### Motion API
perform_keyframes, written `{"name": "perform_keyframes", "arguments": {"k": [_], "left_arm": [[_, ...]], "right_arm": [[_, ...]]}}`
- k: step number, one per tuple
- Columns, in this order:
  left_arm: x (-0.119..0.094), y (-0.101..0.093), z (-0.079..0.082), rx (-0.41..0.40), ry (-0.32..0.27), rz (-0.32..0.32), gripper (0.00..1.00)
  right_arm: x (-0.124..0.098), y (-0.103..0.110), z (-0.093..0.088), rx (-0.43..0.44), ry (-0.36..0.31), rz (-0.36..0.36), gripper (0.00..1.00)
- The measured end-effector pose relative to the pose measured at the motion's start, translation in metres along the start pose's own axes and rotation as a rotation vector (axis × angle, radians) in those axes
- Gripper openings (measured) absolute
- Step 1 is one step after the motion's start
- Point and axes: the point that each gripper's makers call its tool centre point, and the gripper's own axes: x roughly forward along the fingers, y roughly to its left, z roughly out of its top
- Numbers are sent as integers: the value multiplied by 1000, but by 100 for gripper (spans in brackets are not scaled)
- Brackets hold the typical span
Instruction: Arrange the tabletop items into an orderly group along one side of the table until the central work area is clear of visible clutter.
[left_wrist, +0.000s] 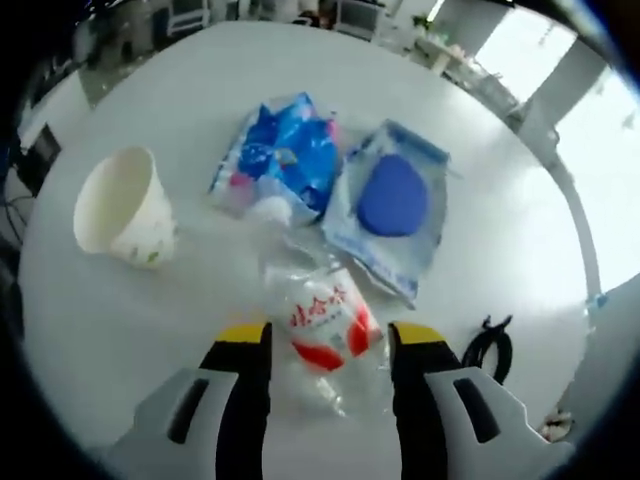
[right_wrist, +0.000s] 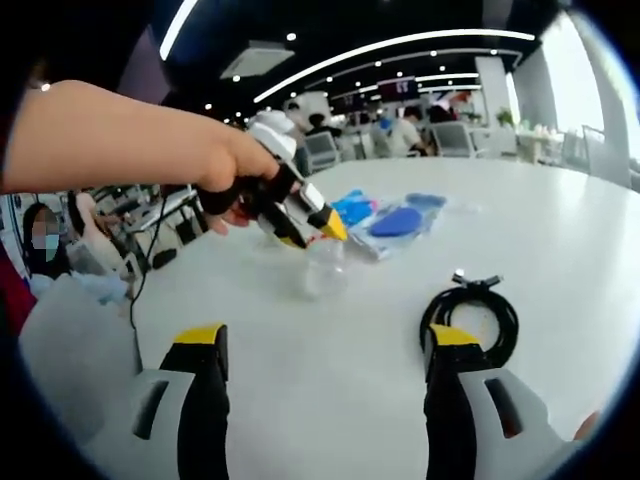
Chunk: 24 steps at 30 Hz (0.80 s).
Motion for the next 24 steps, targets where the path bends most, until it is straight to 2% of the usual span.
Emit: {"name": "perform_keyframes", "arguments": {"k": [15, 21, 24], "left_arm": [[9, -1, -2, -44, 9, -7, 44], [7, -2, -1, -18, 15, 0, 42], [4, 0, -1, 8, 23, -3, 37]], "right_arm": [[-1, -6, -2, 11, 1, -13, 79], [1, -6, -5, 14, 7, -10, 78], [3, -4, -4, 12, 7, -7, 78]]}}
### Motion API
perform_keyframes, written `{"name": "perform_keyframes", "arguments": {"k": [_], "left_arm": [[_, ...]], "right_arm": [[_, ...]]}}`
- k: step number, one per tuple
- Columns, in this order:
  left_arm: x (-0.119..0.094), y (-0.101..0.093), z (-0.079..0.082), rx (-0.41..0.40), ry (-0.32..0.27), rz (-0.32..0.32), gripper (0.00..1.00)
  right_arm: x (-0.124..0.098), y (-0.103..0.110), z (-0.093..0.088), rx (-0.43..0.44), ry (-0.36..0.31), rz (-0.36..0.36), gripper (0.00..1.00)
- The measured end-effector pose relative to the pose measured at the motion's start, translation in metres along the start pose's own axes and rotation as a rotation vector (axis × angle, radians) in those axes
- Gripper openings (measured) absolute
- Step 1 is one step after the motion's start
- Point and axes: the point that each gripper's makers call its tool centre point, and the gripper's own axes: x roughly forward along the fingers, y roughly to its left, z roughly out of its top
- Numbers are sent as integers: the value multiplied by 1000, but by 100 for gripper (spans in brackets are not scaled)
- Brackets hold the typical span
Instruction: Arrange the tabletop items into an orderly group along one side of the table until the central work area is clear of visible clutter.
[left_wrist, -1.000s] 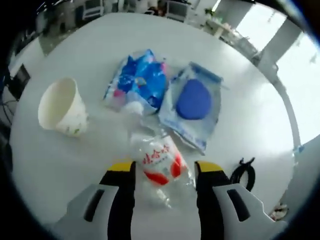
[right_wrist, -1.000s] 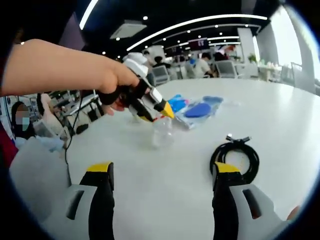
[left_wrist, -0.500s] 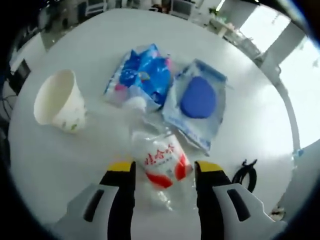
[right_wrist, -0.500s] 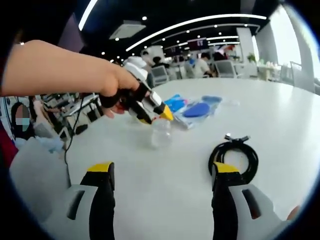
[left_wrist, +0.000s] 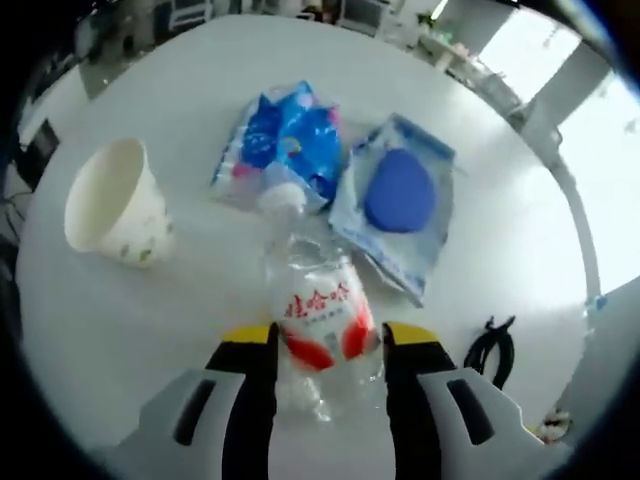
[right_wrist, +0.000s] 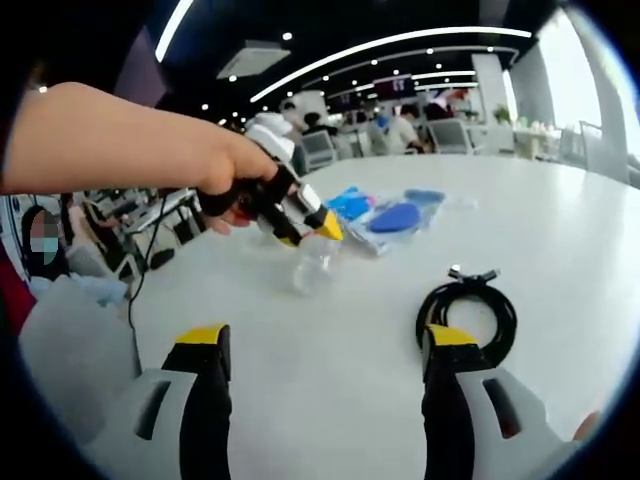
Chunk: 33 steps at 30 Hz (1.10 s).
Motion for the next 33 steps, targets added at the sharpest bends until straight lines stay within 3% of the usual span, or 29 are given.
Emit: {"name": "perform_keyframes", "arguments": {"k": [19, 33], "left_arm": [[-1, 6, 0, 30, -17, 17, 34], [-6, 0, -3, 24, -94, -53, 30]], "right_arm": [[-5, 0, -2, 6, 1, 0, 77], [2, 9, 0, -11, 9, 23, 76]]}}
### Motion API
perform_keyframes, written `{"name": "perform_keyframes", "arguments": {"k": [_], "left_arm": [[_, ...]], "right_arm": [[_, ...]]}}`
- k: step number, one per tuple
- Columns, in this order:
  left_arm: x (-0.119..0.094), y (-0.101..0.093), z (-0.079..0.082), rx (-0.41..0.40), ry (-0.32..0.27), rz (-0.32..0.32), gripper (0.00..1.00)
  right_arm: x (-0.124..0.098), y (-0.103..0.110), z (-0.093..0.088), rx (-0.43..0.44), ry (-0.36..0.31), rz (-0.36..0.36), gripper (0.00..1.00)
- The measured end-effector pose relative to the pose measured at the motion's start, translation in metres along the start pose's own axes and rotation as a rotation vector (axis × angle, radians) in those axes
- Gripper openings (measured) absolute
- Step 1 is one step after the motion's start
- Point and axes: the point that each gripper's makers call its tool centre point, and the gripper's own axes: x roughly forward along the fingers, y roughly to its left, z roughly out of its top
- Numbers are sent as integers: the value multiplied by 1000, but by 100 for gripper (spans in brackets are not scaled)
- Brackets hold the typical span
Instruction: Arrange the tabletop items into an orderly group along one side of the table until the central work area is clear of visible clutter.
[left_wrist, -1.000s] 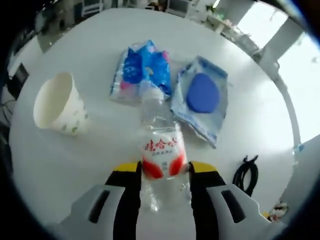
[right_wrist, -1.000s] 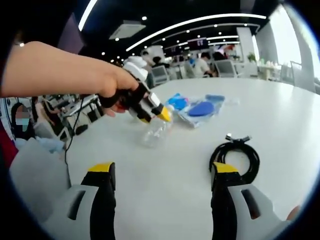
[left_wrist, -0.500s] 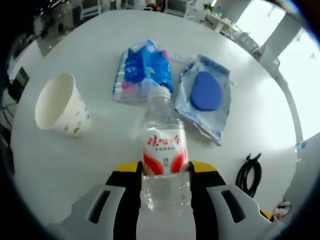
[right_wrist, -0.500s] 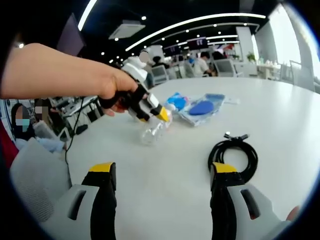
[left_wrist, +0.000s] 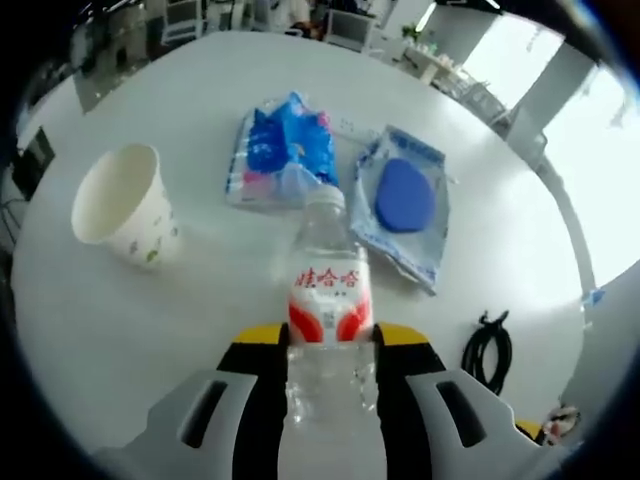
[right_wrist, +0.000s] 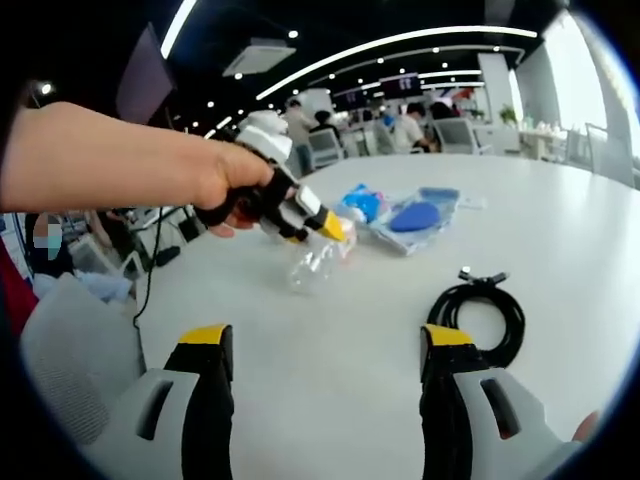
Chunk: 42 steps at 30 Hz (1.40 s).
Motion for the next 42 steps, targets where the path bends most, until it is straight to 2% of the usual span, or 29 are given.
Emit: {"name": "perform_keyframes", "arguments": {"k": [12, 18, 30, 33, 35, 37, 42], "left_arm": [[-8, -4, 4, 12, -54, -44, 29], [-9, -4, 1, 18, -43, -49, 29], [-3, -4, -7, 78, -12, -28, 32], [-2, -7, -3, 115, -7, -32, 32], [-3, -11, 1, 103, -13, -49, 32], [-3, -14, 1, 123, 6, -54, 31], [-1, -16, 7, 151, 4, -40, 31]], "right_arm": [[2, 8, 0, -18, 10, 13, 76], [3, 10, 2, -22, 10, 15, 76], [2, 6, -2, -17, 19, 4, 75], [3, 6, -3, -16, 24, 6, 75], [4, 6, -3, -16, 26, 9, 75], [5, 7, -3, -15, 27, 12, 74], [5, 6, -4, -12, 26, 12, 74]]}}
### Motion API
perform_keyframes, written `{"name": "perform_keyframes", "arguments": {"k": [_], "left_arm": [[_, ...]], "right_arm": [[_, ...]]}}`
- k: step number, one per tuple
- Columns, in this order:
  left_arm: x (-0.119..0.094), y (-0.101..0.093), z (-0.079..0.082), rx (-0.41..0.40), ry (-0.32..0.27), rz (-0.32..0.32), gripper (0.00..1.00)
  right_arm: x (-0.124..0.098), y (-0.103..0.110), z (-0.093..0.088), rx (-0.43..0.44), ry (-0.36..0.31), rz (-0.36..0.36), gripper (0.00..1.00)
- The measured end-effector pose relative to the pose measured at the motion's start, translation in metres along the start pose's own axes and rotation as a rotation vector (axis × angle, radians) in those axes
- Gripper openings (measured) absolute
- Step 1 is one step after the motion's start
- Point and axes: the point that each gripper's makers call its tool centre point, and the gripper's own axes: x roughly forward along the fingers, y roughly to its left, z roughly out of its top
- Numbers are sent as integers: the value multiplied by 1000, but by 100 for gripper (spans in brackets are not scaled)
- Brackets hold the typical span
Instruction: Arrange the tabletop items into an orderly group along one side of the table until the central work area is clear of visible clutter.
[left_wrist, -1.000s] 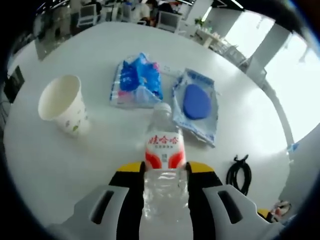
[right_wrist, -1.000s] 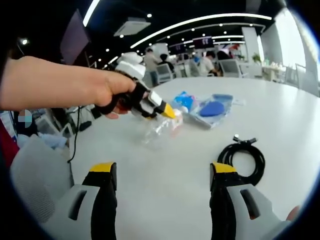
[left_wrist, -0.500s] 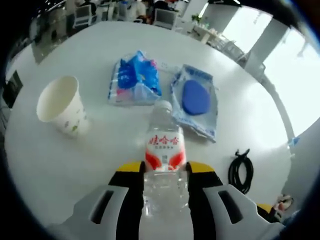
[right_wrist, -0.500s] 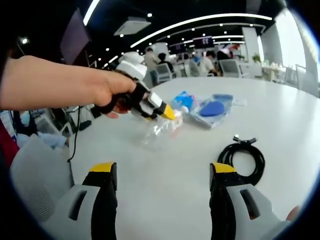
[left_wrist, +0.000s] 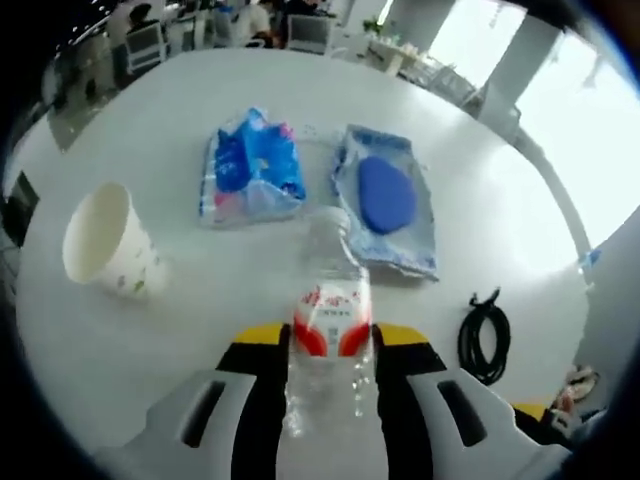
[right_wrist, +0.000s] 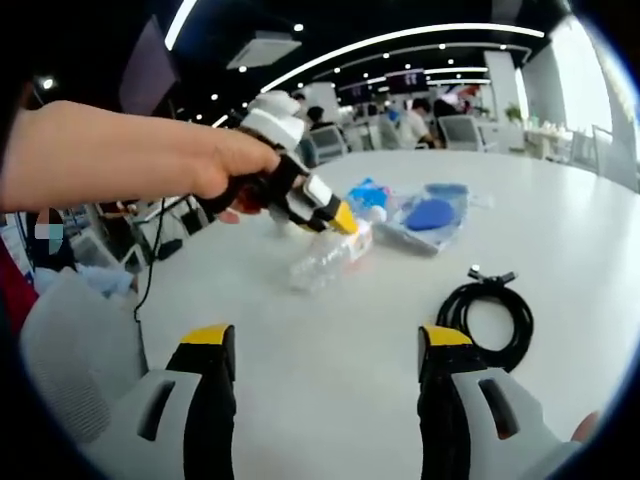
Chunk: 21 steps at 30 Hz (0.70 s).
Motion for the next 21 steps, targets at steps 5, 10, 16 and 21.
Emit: {"name": "perform_keyframes", "arguments": {"k": [5, 10, 16, 21], "left_arm": [[4, -4, 1, 52, 17, 14, 37], [12, -2, 3, 100, 40, 38, 37], [20, 0, 2, 111, 66, 44, 37], [25, 1, -2, 115, 81, 41, 37]], "right_arm": [[-2, -6, -2, 6, 1, -9, 74], [-5, -9, -6, 16, 4, -19, 74], [-6, -14, -10, 25, 12, -28, 74], [-3, -13, -10, 22, 19, -25, 74]]}}
